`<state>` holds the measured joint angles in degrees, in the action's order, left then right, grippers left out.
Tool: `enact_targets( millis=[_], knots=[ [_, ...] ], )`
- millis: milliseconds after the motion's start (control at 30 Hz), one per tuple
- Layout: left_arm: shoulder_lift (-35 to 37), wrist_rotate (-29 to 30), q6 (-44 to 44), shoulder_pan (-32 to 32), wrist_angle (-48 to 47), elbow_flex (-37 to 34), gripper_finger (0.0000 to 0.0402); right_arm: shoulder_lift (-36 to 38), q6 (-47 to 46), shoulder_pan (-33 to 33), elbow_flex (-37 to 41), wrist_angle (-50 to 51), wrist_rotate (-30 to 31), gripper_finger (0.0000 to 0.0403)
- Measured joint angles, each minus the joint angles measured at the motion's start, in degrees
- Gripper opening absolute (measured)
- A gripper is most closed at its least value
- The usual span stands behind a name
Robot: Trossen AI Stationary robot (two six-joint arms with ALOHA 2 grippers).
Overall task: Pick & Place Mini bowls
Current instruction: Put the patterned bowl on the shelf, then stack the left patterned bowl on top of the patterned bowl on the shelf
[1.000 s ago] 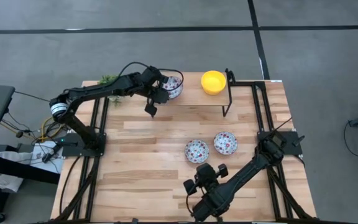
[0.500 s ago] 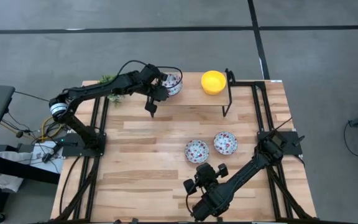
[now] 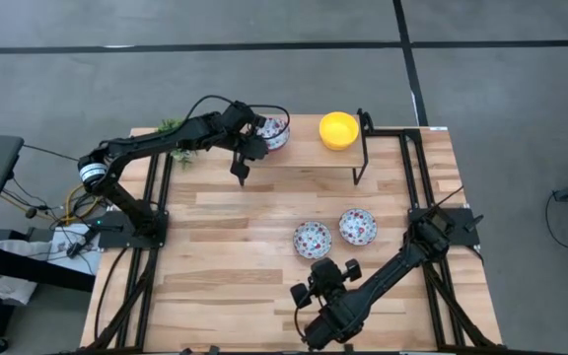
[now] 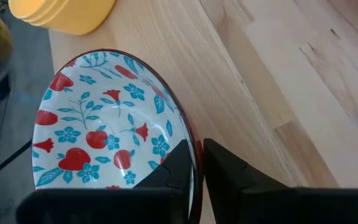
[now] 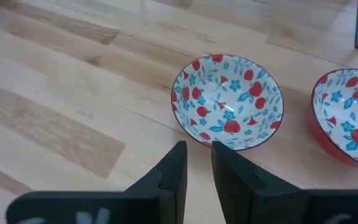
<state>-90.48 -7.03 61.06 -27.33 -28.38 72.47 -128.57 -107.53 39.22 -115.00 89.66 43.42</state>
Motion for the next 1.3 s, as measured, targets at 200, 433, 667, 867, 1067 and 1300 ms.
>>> enact_targets(
  millis=[200, 433, 667, 867, 1067, 1300],
  knots=[
    [-0.3, 0.1, -1.2, 0.0, 0.1, 0.0, 0.0039, 0.0, 0.0, -0.2, 0.0, -0.1, 0.0, 0.0063],
    [-0.3, 0.1, -1.3, 0.0, 0.2, 0.0, 0.008, 0.0, 0.0, -0.2, 0.0, -0.3, 0.0, 0.0063],
    [-0.3, 2.1, -1.4, 0.0, 0.2, 0.0, 0.0119, 0.0, 0.0, -0.2, 0.0, -0.3, -0.1, 0.0063],
    [-0.3, 4.0, -1.6, 0.0, 0.1, 0.0, 0.0132, 0.0, 0.0, -0.2, 0.0, -0.3, -0.2, 0.0063],
    [-0.3, 4.0, -1.6, 0.3, 0.1, 0.0, 0.0134, 0.0, 0.0, -0.2, 0.0, -0.3, -3.4, 0.0063],
    [-0.3, 4.0, -1.9, 0.3, 0.0, 0.0, 0.0144, 0.0, 0.0, -0.2, 0.0, -0.3, -4.5, 0.0063]
  ],
)
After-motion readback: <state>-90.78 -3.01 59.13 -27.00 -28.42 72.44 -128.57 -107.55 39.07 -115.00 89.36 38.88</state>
